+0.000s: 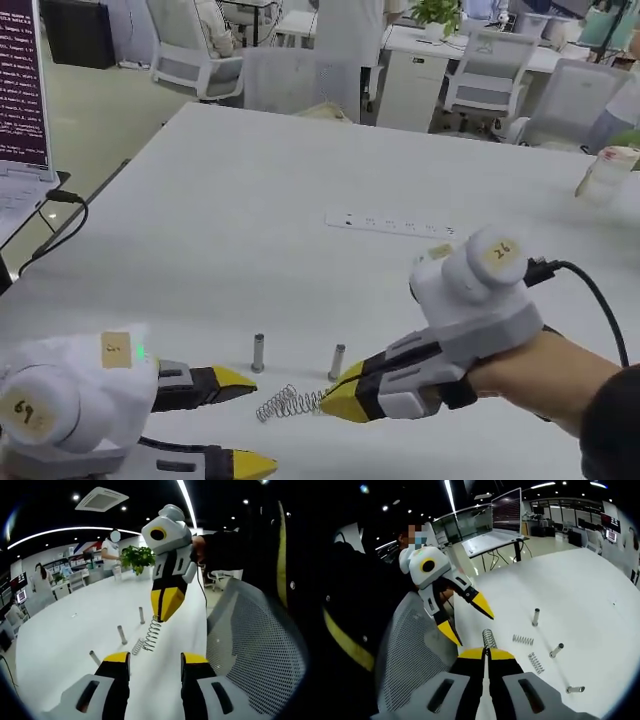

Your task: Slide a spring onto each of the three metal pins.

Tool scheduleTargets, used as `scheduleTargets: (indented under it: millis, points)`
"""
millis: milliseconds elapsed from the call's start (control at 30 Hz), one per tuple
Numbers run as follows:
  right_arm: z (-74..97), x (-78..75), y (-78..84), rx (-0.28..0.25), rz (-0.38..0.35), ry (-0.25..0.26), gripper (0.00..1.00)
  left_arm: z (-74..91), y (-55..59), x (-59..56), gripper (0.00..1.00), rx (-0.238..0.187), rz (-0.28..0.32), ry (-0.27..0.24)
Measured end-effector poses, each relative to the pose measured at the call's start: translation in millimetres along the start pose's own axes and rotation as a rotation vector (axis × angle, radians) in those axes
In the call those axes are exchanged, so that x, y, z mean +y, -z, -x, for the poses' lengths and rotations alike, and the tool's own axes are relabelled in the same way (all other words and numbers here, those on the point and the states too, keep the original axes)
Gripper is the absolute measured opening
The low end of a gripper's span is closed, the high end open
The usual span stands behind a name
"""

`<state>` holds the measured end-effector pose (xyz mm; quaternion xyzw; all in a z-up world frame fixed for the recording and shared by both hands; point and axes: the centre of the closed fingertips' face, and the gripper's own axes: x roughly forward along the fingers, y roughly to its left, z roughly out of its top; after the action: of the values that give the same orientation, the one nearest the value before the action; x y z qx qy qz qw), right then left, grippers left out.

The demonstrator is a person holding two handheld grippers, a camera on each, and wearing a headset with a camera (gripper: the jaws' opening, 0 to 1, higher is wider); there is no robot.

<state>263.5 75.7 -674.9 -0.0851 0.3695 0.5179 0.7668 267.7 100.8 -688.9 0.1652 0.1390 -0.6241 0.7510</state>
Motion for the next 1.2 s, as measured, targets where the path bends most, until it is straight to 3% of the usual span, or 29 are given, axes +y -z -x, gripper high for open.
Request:
scheduleTargets:
  millis: [367, 800, 1000, 1200]
  points:
    - [-6.6, 10.8, -6.6, 0.024, 0.034, -0.028, 0.00, -3.3, -2.5, -1.9, 0.21, 0.003, -0.057, 0.013]
    - [-11.3, 15.2, -8.0, 0.038, 0.047, -0.033, 0.00, -6.1, 3.2, 1.1, 0.04, 0.045, -0.129, -0.005]
    - [-13.1, 17.1, -10.0, 0.039, 0.055, -0.029, 0.00, -8.4, 6.3, 1.4, 0.03, 0.075, -0.180, -0.019]
    - [-14.1, 19.9, -12.3, 0.045, 0.070, -0.025, 0.00, -9.5, 7.8, 0.9, 0.03, 0.087, -0.184, -0.016]
